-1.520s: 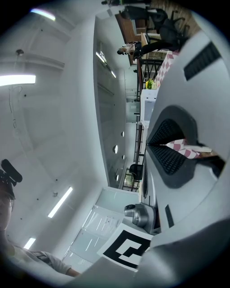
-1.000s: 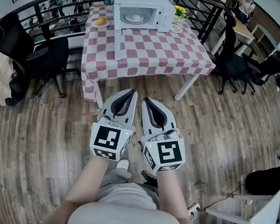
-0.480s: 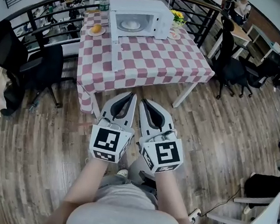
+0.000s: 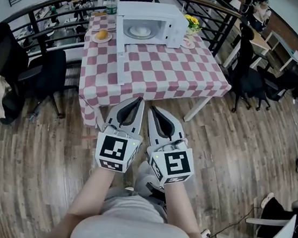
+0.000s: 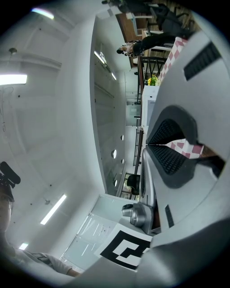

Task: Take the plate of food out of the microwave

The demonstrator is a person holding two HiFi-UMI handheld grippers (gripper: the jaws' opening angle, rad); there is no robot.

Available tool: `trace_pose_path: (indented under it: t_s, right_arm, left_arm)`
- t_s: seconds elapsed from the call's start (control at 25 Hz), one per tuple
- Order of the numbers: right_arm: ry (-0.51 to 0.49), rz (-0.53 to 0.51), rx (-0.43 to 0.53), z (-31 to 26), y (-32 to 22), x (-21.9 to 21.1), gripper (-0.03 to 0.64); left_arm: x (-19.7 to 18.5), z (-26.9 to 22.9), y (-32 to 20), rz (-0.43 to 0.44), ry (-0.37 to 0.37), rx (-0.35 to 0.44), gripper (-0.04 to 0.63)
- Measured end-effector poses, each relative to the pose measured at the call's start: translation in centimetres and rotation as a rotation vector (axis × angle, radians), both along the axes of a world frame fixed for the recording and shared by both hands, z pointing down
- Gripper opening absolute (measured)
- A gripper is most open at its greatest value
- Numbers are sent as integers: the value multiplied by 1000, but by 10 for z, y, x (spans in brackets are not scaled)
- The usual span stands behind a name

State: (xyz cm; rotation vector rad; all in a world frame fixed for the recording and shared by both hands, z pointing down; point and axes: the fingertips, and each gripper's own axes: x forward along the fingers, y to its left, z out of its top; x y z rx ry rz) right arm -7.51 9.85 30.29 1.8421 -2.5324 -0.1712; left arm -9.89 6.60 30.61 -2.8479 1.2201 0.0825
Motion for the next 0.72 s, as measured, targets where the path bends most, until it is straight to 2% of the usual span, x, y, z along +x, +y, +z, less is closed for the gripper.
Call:
trace_pose_path:
  t_s: [0.48, 0.72]
  right_arm:
    - [-34, 16, -12, 9, -59, 44, 26]
    - [-34, -14, -18, 12, -100, 62, 26]
  left_arm:
    - [36, 12, -57, -16, -14, -13, -6]
    - [58, 19, -94, -35, -13, -31, -6]
